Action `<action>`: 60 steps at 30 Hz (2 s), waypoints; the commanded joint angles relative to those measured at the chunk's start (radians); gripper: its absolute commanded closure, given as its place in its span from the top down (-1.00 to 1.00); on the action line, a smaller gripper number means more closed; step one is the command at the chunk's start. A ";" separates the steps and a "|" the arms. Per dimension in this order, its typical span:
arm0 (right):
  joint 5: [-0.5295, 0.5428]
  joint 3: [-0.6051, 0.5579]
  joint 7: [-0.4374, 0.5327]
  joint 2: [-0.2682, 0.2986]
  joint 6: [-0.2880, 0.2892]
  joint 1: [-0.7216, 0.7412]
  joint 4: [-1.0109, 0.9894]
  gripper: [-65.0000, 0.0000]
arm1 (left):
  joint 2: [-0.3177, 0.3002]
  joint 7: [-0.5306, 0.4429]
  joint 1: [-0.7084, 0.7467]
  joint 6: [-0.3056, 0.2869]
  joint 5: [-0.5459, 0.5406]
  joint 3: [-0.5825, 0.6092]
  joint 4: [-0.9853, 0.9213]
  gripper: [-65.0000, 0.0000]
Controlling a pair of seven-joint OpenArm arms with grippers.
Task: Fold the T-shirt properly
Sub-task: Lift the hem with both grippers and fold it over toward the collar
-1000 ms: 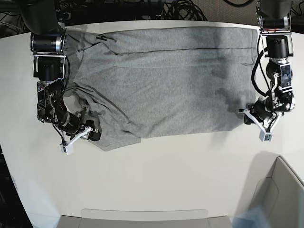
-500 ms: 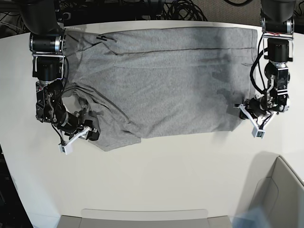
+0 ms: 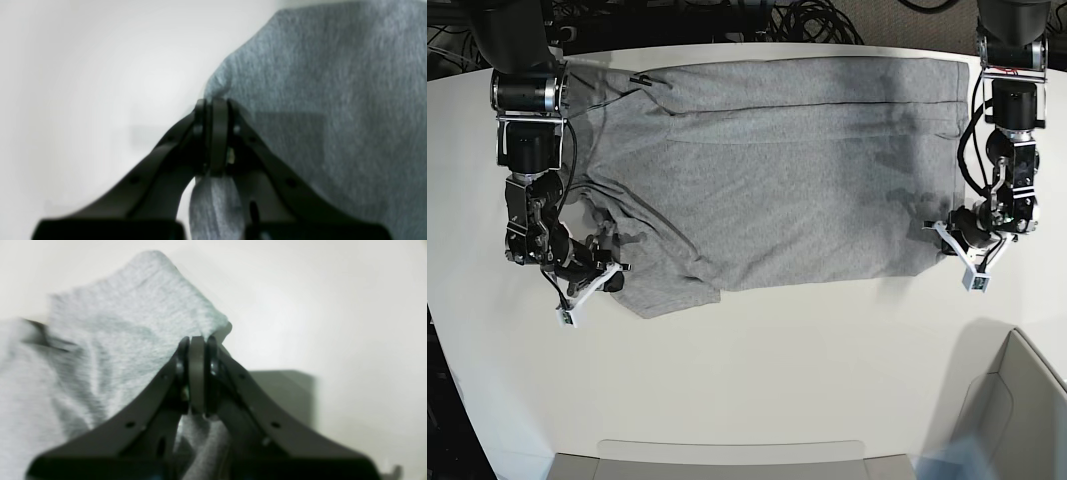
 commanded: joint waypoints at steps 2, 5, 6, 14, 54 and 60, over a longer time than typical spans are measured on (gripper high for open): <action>-0.033 0.000 0.005 -0.007 0.000 0.029 0.080 -1.00 | -0.017 -0.033 -0.021 0.002 -0.002 -0.035 0.018 -1.00; -0.084 0.000 0.004 -0.026 0.000 0.011 0.157 -1.00 | 0.013 -0.033 -0.005 0.002 -0.002 -0.135 0.046 -1.00; -0.092 0.000 0.002 -0.027 0.000 0.007 0.176 -1.00 | 0.023 -0.028 0.016 0.002 -0.002 -0.178 0.073 -1.00; -0.092 0.000 -0.068 -0.026 0.000 -0.051 0.296 -1.00 | 0.032 0.009 0.105 0.002 -0.002 -0.258 0.202 -1.00; -0.086 0.116 -0.317 0.023 -0.002 -0.279 0.904 -1.00 | 0.023 0.019 0.262 0.002 0.001 -0.258 0.403 -1.00; -0.084 0.155 -0.351 0.019 0.000 -0.361 0.993 -1.00 | 0.023 0.019 0.314 0.002 0.001 -0.262 0.428 -1.00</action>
